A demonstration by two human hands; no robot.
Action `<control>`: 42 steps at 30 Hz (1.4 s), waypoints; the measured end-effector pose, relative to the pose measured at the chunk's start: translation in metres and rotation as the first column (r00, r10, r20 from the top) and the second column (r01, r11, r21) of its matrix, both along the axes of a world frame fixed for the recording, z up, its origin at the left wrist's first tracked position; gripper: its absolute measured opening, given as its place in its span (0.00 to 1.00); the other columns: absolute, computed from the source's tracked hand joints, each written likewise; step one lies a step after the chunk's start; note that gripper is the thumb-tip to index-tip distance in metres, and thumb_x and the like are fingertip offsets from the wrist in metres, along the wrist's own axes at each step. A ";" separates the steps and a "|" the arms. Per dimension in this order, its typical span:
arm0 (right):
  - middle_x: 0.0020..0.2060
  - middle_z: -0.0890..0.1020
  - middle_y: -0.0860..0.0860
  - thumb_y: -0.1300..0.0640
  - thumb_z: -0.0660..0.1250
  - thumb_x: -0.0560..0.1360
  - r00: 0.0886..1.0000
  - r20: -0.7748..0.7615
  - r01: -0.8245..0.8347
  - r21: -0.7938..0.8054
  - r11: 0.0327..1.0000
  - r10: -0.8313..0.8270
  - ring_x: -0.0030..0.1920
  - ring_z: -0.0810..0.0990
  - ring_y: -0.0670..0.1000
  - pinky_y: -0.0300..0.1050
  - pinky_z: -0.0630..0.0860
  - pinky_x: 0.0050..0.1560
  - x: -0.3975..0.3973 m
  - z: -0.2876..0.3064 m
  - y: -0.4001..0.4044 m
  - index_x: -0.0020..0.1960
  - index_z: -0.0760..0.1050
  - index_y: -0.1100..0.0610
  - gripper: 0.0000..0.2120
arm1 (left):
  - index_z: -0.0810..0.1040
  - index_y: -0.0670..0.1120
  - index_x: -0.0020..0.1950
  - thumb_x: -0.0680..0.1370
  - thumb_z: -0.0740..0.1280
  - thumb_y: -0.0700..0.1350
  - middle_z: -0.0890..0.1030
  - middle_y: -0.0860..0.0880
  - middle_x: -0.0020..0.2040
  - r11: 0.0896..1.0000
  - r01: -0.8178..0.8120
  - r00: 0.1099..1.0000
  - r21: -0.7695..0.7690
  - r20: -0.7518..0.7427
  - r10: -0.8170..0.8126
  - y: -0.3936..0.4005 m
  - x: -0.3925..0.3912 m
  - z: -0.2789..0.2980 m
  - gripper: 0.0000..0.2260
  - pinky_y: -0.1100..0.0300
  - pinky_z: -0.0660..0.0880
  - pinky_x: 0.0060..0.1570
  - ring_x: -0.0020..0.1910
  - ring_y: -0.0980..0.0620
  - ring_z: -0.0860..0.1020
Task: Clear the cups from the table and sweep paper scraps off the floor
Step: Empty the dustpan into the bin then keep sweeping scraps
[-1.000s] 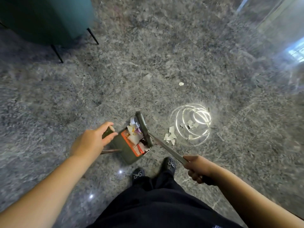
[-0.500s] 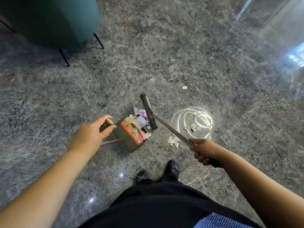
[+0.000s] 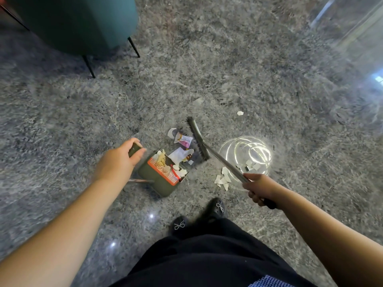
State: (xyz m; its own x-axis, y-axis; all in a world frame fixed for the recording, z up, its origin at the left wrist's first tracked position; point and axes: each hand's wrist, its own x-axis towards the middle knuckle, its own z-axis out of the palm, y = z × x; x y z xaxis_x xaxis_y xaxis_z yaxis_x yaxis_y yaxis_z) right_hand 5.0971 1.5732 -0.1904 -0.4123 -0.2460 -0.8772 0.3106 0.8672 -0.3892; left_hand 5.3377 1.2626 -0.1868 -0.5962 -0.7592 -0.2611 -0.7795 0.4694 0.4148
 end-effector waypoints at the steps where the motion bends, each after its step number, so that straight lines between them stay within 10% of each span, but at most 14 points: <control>1: 0.28 0.70 0.52 0.60 0.62 0.78 1.000 -0.015 -0.026 0.010 1.000 0.027 0.21 0.67 0.46 0.36 0.64 0.21 -0.004 -0.004 -0.004 0.59 0.69 0.46 0.13 | 0.69 0.63 0.55 0.78 0.58 0.65 0.77 0.50 0.35 1.000 -0.002 1.000 0.007 -0.001 0.002 -0.003 -0.005 0.000 0.10 0.55 0.73 0.31 0.33 0.48 0.76; 13: 0.28 0.69 0.55 0.61 0.56 0.81 0.891 -0.088 -0.428 0.163 0.889 0.446 0.20 0.65 0.50 0.35 0.62 0.20 -0.077 -0.029 -0.100 0.49 0.67 0.59 0.03 | 0.69 0.61 0.61 0.76 0.56 0.67 0.68 0.56 0.30 0.992 0.075 0.988 -0.106 0.142 -0.059 -0.014 -0.063 -0.006 0.17 0.63 0.60 0.25 0.27 0.55 0.66; 20: 0.32 0.70 0.49 0.63 0.57 0.79 0.654 0.005 -0.737 0.229 0.636 0.756 0.28 0.70 0.47 0.31 0.67 0.18 -0.070 -0.025 -0.111 0.47 0.66 0.52 0.06 | 0.72 0.59 0.64 0.78 0.58 0.65 0.74 0.50 0.36 0.994 0.049 0.982 -0.097 0.186 -0.030 -0.015 -0.069 0.004 0.19 0.61 0.60 0.25 0.31 0.48 0.72; 42: 0.27 0.68 0.52 0.64 0.56 0.78 0.885 0.218 -0.425 0.016 0.905 0.412 0.19 0.65 0.46 0.35 0.63 0.21 0.020 0.006 -0.040 0.53 0.71 0.60 0.08 | 0.70 0.63 0.59 0.77 0.59 0.64 0.78 0.46 0.38 1.000 0.019 1.000 0.010 -0.005 -0.019 0.026 -0.002 0.005 0.13 0.53 0.73 0.34 0.36 0.44 0.76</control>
State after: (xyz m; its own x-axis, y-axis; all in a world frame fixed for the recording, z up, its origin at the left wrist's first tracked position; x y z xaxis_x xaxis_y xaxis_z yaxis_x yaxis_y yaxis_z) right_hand 5.1175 1.5334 -0.1839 -0.0930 -0.2987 -0.9498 -0.0201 0.9543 -0.2981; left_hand 5.3356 1.2884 -0.1819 -0.6117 -0.7452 -0.2656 -0.7685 0.4800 0.4231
